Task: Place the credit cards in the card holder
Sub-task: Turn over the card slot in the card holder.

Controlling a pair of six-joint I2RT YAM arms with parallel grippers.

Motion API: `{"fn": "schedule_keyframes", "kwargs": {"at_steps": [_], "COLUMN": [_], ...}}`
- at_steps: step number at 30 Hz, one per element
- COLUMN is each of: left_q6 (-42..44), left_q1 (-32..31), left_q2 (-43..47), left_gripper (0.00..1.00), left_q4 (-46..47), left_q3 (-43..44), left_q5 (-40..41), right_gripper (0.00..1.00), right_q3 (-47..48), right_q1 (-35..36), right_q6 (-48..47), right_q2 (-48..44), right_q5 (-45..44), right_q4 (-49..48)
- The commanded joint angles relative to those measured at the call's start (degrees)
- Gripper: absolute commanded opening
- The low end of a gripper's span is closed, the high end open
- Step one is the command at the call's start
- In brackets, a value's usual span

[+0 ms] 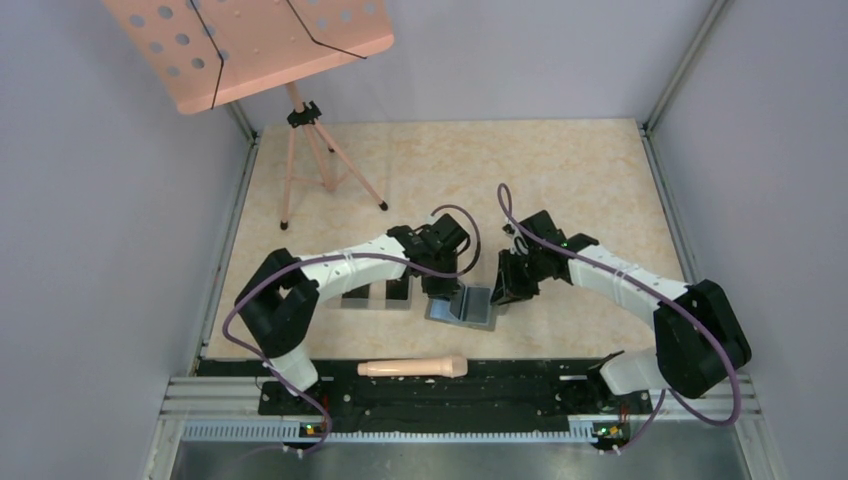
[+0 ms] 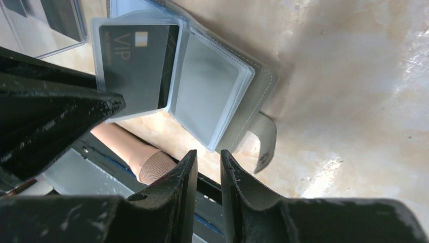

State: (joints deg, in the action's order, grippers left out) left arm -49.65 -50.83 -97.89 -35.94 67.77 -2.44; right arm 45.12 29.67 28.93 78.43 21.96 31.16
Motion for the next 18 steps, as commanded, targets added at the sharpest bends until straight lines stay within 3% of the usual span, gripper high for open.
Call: {"fn": "schedule_keyframes", "kwargs": {"at_steps": [1,4,12,18], "left_q6": [-0.7,-1.3,-2.2,-0.6], "left_q1": [-0.9,-1.5,-3.2,-3.2], "left_q2": [-1.7,-4.1,-10.6,-7.8], "left_gripper": [0.30,0.36,0.38,0.40], "left_q4": [5.6,9.3,12.2,15.5], "left_q3": [3.3,4.8,8.1,6.6], "left_q5": [-6.3,-11.1,-17.2,-17.1], "right_gripper": [0.24,0.24,0.24,0.24], "right_q3": [2.6,2.7,3.0,3.5], "right_q1": [-1.3,-2.3,-4.3,-4.4], "right_q6": [-1.0,-1.3,-2.2,-2.3], "right_q2": [-2.1,-2.8,-3.7,-3.2], "right_q5": [-0.8,-1.0,-1.4,-0.7], "right_q4": [0.8,1.5,2.8,2.9]}}
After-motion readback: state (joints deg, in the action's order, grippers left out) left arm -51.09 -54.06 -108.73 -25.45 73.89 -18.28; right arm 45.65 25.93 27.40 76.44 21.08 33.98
